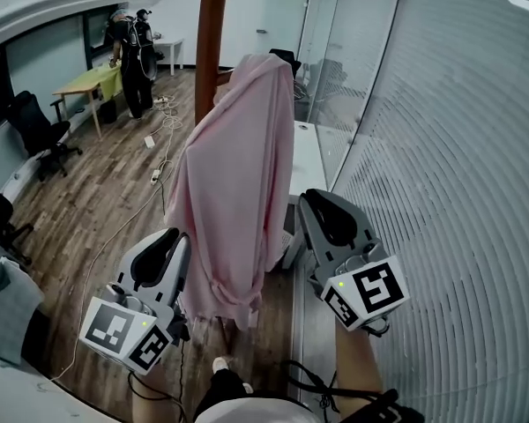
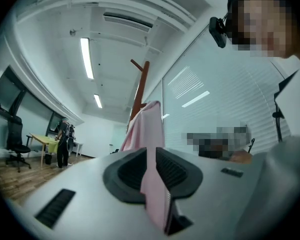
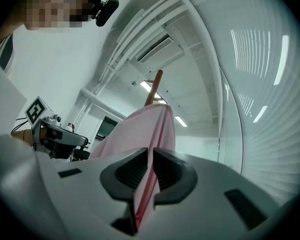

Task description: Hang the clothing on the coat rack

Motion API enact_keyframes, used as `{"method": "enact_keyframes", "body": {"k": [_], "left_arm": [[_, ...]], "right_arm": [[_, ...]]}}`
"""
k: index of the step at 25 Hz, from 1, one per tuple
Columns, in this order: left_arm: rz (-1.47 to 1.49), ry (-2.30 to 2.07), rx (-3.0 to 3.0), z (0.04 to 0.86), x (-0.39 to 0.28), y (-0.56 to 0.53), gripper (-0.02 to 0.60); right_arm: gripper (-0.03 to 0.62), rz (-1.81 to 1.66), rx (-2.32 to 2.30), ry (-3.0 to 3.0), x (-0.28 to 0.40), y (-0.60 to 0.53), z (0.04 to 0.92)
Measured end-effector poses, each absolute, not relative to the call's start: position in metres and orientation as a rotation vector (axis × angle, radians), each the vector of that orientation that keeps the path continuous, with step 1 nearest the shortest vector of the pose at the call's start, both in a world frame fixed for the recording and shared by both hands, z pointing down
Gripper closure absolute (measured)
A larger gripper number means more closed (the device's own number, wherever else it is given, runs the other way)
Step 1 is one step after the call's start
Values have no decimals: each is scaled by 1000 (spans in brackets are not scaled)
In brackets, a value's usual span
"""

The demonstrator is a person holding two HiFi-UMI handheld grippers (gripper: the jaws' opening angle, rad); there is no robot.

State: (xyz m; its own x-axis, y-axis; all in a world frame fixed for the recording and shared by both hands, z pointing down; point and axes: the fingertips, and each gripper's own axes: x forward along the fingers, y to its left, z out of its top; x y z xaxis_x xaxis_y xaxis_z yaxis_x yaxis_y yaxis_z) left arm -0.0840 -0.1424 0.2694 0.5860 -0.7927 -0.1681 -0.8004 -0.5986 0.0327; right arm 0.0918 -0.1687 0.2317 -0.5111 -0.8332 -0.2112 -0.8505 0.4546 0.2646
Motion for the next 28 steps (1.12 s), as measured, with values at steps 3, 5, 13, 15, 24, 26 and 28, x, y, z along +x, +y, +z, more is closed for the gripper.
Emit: {"method": "enact_keyframes", "body": {"k": [3,5,13,15,24,26,28], "left_arm": [[244,1382,-2761,270,-78,-137,542],[229,1383,-2760,270,-75,-135,566],[87,1336,-2724,267,-69,-136,571],[109,1312,-2748,267,-66,-135,571],[108,1288,-2762,271,-58,-139,571],[105,1279,-2763,272,-56,-140,571],[106,1277,-2762,272,-55,-141,571]], "right_arm": [[556,471,-1506,2628,89,-161,237],[560,460,-1507,2619,87,-157,237],[572,347,-1532,2531,88,-143,238],[573,332,-1548,2523,88,-142,242],[574,288,-1576,2515,86,-144,255],[574,287,-1582,2515,85,-144,257],[574,281,-1580,2516,84,-145,258]]}}
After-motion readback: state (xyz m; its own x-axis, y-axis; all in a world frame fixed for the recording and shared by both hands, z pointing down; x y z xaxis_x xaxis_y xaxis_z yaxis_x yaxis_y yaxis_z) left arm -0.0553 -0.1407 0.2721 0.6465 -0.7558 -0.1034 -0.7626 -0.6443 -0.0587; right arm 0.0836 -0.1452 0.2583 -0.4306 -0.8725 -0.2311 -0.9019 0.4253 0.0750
